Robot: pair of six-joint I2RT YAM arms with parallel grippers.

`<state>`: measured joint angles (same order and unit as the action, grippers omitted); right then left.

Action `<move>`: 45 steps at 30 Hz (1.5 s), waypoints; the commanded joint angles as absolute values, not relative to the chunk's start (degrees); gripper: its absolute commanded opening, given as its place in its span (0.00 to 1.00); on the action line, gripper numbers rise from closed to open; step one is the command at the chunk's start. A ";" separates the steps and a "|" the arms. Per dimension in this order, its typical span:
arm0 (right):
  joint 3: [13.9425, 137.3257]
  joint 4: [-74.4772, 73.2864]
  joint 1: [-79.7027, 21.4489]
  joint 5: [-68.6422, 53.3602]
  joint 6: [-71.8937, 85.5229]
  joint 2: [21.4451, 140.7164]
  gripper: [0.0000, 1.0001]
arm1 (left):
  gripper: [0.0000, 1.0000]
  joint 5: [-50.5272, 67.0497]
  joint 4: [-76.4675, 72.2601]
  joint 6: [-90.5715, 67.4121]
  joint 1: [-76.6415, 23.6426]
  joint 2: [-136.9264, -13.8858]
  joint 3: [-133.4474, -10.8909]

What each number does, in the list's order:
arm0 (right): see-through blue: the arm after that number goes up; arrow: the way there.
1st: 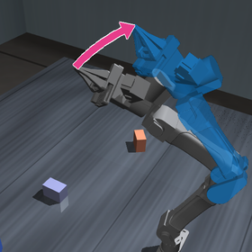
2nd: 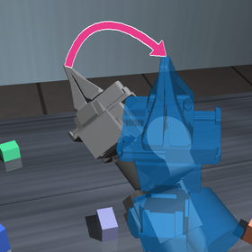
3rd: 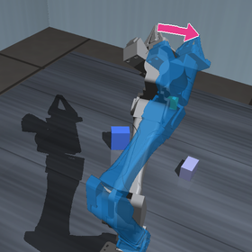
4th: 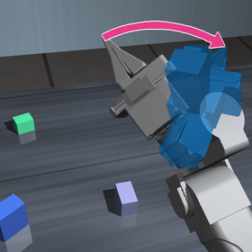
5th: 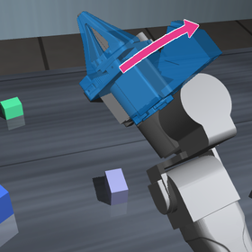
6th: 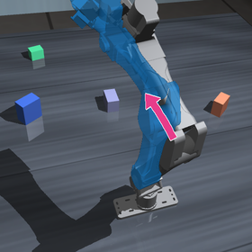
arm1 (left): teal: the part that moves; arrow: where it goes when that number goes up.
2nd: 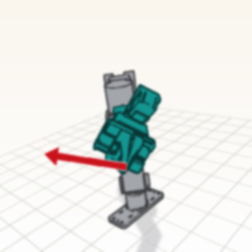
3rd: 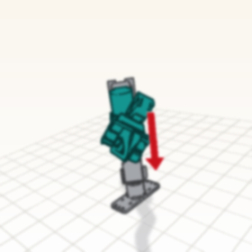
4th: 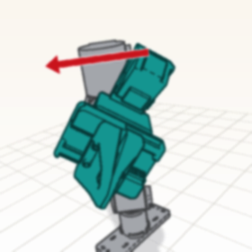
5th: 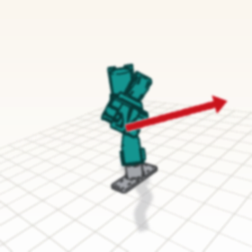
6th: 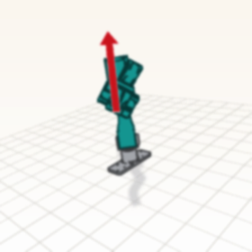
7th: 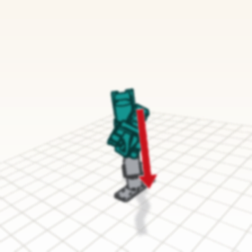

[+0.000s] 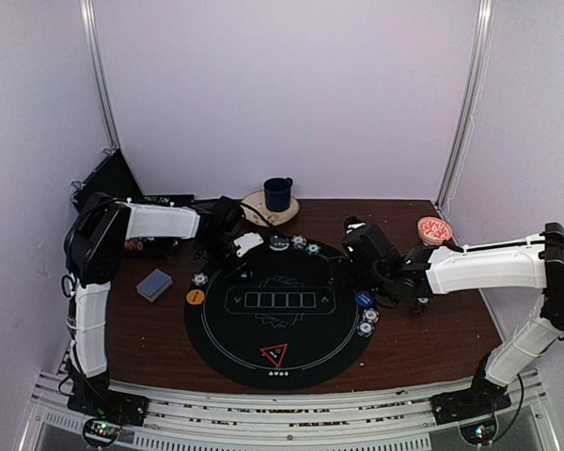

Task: Distribute texas hold em gaming equipment
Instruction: Move the poker chip to the big blind area.

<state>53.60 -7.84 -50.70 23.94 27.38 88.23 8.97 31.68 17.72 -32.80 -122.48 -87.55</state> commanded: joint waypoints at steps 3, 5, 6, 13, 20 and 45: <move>52.98 -6.95 -50.59 25.04 27.84 86.97 0.95 | 0.20 5.96 32.03 16.96 -30.21 -121.50 -89.70; 52.91 -6.94 -50.59 25.09 27.87 87.01 0.95 | 0.20 5.76 31.87 16.84 -29.28 -121.66 -90.29; 52.94 -6.94 -50.55 25.09 27.86 87.09 0.95 | 0.20 5.83 31.84 16.71 -28.80 -121.72 -90.53; 53.21 -7.01 -50.55 25.14 27.83 87.83 0.95 | 0.20 6.18 31.82 15.43 -26.29 -121.23 -90.63; 53.17 -7.12 -50.60 25.22 27.78 87.99 0.95 | 0.20 5.68 31.24 14.87 -25.80 -119.12 -87.51; 53.57 -6.94 -50.55 24.74 27.84 89.55 0.95 | 0.19 4.20 28.91 13.68 -22.42 -115.66 -81.18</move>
<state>53.60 -7.77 -50.70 23.92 27.40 88.62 4.23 30.96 14.39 -22.96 -117.60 -81.87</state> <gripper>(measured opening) 0.949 0.386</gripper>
